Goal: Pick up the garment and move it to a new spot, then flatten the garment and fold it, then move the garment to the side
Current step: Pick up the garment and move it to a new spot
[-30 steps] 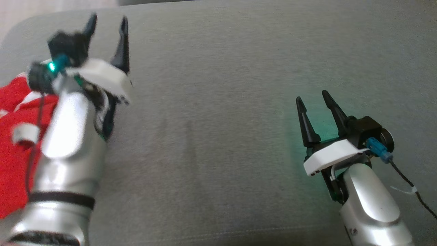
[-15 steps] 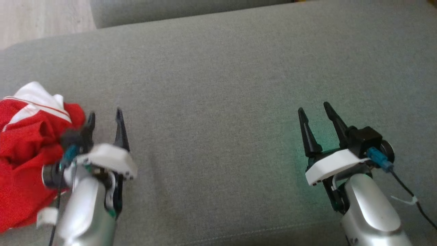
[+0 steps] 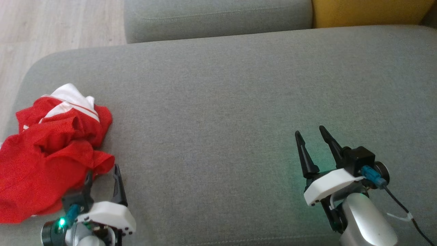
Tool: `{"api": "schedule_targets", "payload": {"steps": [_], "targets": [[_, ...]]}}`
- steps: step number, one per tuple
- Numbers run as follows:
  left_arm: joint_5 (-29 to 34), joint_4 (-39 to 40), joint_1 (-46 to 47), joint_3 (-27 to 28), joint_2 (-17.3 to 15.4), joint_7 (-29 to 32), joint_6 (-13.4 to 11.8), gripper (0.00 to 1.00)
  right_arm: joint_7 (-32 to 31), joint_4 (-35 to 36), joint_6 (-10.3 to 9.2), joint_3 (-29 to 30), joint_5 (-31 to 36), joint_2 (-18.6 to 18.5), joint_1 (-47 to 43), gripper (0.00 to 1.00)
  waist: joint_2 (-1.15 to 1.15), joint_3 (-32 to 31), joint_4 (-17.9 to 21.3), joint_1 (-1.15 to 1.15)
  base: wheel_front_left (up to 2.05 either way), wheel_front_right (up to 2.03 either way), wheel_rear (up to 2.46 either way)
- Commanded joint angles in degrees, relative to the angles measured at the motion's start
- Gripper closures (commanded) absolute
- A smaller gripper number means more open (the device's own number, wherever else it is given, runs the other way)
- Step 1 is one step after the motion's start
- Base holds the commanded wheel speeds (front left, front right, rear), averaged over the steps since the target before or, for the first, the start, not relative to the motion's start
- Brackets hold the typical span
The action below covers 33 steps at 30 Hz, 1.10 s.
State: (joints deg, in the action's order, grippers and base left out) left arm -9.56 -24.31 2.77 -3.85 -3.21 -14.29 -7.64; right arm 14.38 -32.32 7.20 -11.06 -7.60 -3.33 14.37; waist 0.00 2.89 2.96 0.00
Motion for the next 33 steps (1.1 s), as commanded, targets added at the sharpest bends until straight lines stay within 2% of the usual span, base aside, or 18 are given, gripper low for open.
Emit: {"api": "schedule_targets", "payload": {"steps": [1,12,17,27,33], "targets": [[0.7,2.6,1.4,2.0,-0.2,-0.7,-0.4,0.0,0.6,1.6,0.29,-1.3,-0.5,0.5,1.0,0.0,0.0,-0.2,-0.5,0.0,0.0,0.0,0.0],[2.0,5.5,1.4,1.2,0.3,-0.7,-0.3,0.0,0.6,1.8,0.29,-1.6,-0.1,0.5,1.2,0.0,0.0,0.8,-3.7,0.0,0.0,0.0,0.0],[1.1,5.4,1.9,1.3,0.3,-0.7,-0.1,0.0,0.6,1.7,0.29,-1.2,0.5,0.5,1.1,0.0,0.0,1.7,-8.4,0.0,0.0,0.0,0.0],[0.0,6.3,0.1,1.6,0.3,-0.7,-1.1,0.0,0.6,1.4,0.29,-2.8,1.0,0.5,1.0,0.0,0.0,1.8,-20.8,0.0,0.0,0.0,0.0],[-0.6,6.5,-0.6,2.9,0.3,-0.7,-1.3,0.0,0.6,1.2,0.29,-4.5,0.7,0.5,1.4,0.0,0.0,2.4,-24.5,0.0,0.0,0.0,0.0]]}}
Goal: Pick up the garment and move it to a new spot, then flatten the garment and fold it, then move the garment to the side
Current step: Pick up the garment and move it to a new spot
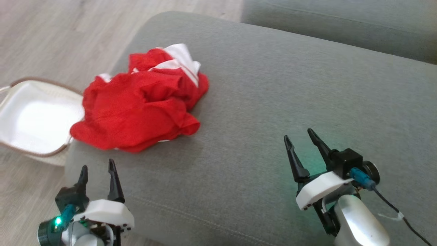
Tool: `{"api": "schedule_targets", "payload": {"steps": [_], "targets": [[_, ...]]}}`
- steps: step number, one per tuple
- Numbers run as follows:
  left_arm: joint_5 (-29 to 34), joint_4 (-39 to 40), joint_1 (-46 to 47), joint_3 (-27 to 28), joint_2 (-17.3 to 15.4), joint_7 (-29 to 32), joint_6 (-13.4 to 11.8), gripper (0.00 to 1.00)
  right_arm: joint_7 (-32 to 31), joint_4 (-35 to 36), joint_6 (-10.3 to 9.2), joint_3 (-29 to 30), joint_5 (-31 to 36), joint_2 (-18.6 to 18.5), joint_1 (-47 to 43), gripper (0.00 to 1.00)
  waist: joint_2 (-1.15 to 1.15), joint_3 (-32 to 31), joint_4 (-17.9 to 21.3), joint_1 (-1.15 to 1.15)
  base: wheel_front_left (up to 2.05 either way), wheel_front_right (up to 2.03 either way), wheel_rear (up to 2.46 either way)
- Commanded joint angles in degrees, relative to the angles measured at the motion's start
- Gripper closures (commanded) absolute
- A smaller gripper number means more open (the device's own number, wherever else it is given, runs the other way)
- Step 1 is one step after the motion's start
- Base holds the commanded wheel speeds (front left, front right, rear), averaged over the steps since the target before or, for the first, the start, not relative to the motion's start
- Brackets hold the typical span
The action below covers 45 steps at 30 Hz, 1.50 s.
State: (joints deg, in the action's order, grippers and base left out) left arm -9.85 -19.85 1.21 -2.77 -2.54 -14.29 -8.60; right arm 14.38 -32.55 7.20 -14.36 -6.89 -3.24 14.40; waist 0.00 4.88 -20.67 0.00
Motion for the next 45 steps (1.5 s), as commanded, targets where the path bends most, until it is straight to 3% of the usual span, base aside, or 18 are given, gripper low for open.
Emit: {"api": "schedule_targets", "payload": {"steps": [1,6,17,26,36,37,38,39,40,45], "targets": [[-0.4,2.3,0.8,1.7,-0.3,-0.7,-0.7,0.0,0.6,1.4,0.29,-1.4,0.0,0.4,1.4,0.0,0.0,0.5,-1.0,0.0,0.0,0.0,0.0],[-0.3,1.8,1.8,2.8,-0.3,-0.7,-0.2,0.0,0.6,1.5,0.29,-1.8,-1.4,0.4,2.0,0.0,0.0,2.0,-0.5,0.0,0.0,0.0,0.0],[0.2,-3.4,13.3,6.6,-3.8,-0.7,7.2,0.0,0.6,2.2,0.29,-1.2,0.6,0.1,4.5,0.0,0.0,7.8,2.4,0.0,0.0,0.0,0.0],[0.8,-15.6,24.3,5.8,-7.2,-0.7,12.2,0.0,0.6,3.0,0.29,-0.7,1.5,-1.4,6.6,0.0,0.0,12.5,5.1,0.0,0.0,0.0,0.0],[1.7,-31.4,33.1,2.1,-9.4,0.7,14.5,0.0,0.6,3.6,0.29,-0.5,1.5,-2.6,8.3,0.0,0.0,16.1,7.7,0.0,0.0,0.0,0.0],[1.7,-32.6,33.8,1.9,-9.5,0.9,14.5,0.06,0.6,3.7,0.29,-0.5,1.5,-2.7,8.4,0.0,0.0,16.3,7.9,0.0,0.0,0.0,0.0],[1.7,-33.7,34.5,1.6,-9.5,1.0,14.6,0.45,0.6,3.7,0.29,-0.5,1.5,-2.8,8.5,0.0,0.0,16.6,8.1,0.0,0.0,0.0,0.0],[1.7,-34.7,35.1,1.4,-9.5,1.1,14.7,0.89,0.6,3.6,0.29,-0.4,1.5,-2.9,8.6,0.0,0.0,16.7,8.2,0.0,0.0,0.0,0.0],[1.6,-35.7,35.6,1.4,-9.6,1.3,14.7,1.0,0.6,3.6,0.29,-0.4,1.5,-2.9,8.7,0.0,0.0,16.8,8.4,0.0,0.0,0.0,0.0],[0.8,-38.6,37.5,1.7,-10.1,0.6,14.4,1.0,0.6,3.4,0.29,0.0,1.3,-2.8,8.9,0.0,0.0,16.4,9.3,0.0,0.0,0.0,0.0]]}}
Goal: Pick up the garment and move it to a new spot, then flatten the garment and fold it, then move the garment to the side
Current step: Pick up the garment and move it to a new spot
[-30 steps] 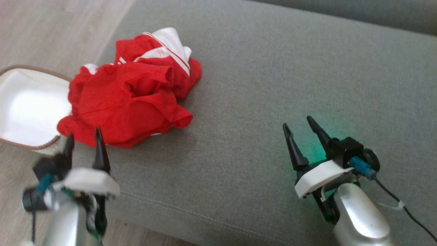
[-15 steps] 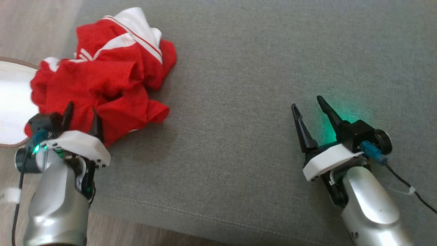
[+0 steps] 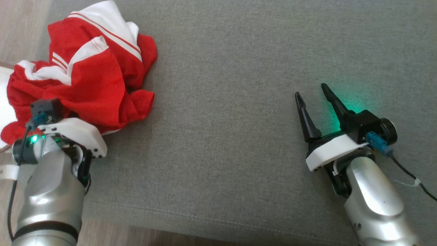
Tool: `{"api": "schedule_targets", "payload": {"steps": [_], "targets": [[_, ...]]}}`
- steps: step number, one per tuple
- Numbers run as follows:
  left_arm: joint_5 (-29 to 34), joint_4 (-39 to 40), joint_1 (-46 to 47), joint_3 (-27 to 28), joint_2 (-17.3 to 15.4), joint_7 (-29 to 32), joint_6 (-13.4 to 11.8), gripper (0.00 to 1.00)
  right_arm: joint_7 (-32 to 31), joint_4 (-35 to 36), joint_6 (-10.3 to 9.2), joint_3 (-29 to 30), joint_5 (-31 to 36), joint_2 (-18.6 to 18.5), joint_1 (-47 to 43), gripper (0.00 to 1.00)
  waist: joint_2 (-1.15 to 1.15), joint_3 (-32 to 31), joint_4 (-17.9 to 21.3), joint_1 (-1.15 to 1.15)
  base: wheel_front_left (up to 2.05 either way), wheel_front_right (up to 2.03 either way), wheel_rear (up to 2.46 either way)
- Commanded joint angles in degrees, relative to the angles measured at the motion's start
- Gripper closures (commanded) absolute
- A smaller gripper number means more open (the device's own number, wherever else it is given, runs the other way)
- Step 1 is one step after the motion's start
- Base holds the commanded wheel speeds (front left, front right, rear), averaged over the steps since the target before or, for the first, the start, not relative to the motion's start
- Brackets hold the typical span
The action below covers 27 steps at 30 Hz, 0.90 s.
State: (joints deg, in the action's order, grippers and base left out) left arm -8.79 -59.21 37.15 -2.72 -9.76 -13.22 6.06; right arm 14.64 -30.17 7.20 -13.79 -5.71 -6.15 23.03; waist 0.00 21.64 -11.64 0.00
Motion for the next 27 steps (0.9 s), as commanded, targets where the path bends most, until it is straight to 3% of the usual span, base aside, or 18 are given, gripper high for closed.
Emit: {"api": "schedule_targets", "payload": {"steps": [1,7,11,20,27], "targets": [[-0.3,0.8,1.9,1.8,-3.2,-0.8,-0.7,1.0,0.4,0.9,0.29,-0.4,0.1,0.3,0.2,0.0,0.0,-0.7,0.4,0.0,0.0,0.0,0.0],[1.1,5.9,3.6,1.5,-5.2,-1.7,-3.2,1.0,0.4,0.7,0.29,0.6,-0.4,1.1,-0.6,0.0,0.0,-3.7,1.0,0.0,0.0,0.0,0.0],[2.5,14.3,4.4,0.9,-6.4,-1.7,-3.9,1.0,0.4,0.5,0.29,0.8,-0.7,2.0,-1.4,0.0,0.0,-6.0,1.9,0.0,0.0,0.0,0.0],[3.3,26.6,4.7,-0.9,-6.9,-1.8,-2.6,1.0,0.4,0.5,0.29,0.5,-1.6,3.0,-2.1,0.0,0.0,-8.9,6.3,0.0,0.0,0.0,0.0],[3.4,33.8,5.9,-4.4,-3.7,-1.8,-1.6,1.0,0.4,1.4,0.29,0.1,-2.9,3.2,-1.8,0.0,0.0,-9.2,12.4,0.0,0.0,0.0,0.0]]}}
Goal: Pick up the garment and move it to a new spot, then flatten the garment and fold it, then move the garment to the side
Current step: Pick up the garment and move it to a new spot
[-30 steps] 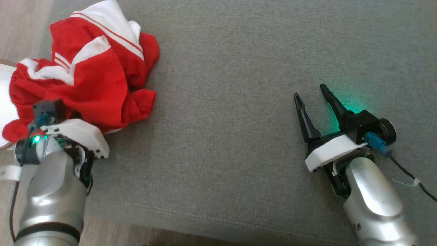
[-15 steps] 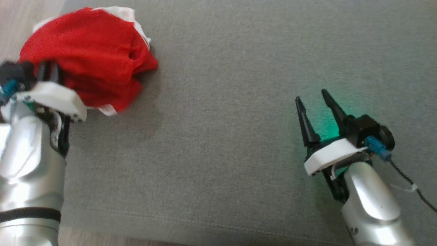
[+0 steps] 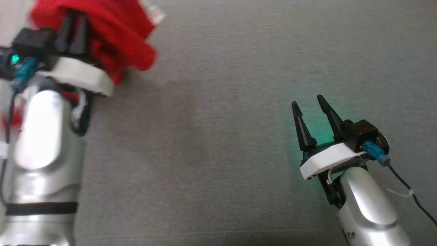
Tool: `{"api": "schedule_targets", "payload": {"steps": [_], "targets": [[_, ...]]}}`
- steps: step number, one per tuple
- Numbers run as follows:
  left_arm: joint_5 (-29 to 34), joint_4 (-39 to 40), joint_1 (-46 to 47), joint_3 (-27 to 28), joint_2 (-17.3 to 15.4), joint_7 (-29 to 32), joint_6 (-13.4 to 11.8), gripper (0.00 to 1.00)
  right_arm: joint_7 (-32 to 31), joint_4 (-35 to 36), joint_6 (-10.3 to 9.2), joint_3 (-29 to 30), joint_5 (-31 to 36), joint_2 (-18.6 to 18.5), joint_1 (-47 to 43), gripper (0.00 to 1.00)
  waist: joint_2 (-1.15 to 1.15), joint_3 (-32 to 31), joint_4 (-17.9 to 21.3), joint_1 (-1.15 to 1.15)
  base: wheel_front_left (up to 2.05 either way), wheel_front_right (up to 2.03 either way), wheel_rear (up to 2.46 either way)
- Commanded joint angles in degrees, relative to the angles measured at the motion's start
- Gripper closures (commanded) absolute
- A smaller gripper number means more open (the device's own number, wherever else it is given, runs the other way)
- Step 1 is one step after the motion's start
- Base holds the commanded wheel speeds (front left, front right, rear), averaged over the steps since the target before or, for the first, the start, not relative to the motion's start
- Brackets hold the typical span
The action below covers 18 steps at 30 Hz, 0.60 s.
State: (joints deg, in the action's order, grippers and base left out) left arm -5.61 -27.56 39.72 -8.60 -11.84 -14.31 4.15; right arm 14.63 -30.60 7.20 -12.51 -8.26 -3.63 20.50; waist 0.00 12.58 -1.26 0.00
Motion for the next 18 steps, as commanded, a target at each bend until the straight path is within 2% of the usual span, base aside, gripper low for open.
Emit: {"api": "schedule_targets", "payload": {"steps": [1,11,18], "targets": [[0.1,2.9,3.5,0.9,-0.8,-0.7,0.4,1.0,0.4,2.1,0.29,-1.4,-0.8,0.7,0.9,0.0,0.0,0.0,3.0,0.0,0.0,0.0,0.0],[-1.1,5.0,5.0,-6.0,7.1,-0.7,1.0,1.0,0.4,4.2,0.29,-3.0,-3.6,0.7,2.0,0.0,0.0,1.6,13.9,0.0,0.0,0.0,0.0],[-3.6,1.3,5.4,-12.1,8.9,-0.7,0.6,1.0,0.4,5.4,0.29,-4.0,-5.3,0.7,2.9,0.0,0.0,4.0,19.8,0.0,0.0,0.0,0.0]]}}
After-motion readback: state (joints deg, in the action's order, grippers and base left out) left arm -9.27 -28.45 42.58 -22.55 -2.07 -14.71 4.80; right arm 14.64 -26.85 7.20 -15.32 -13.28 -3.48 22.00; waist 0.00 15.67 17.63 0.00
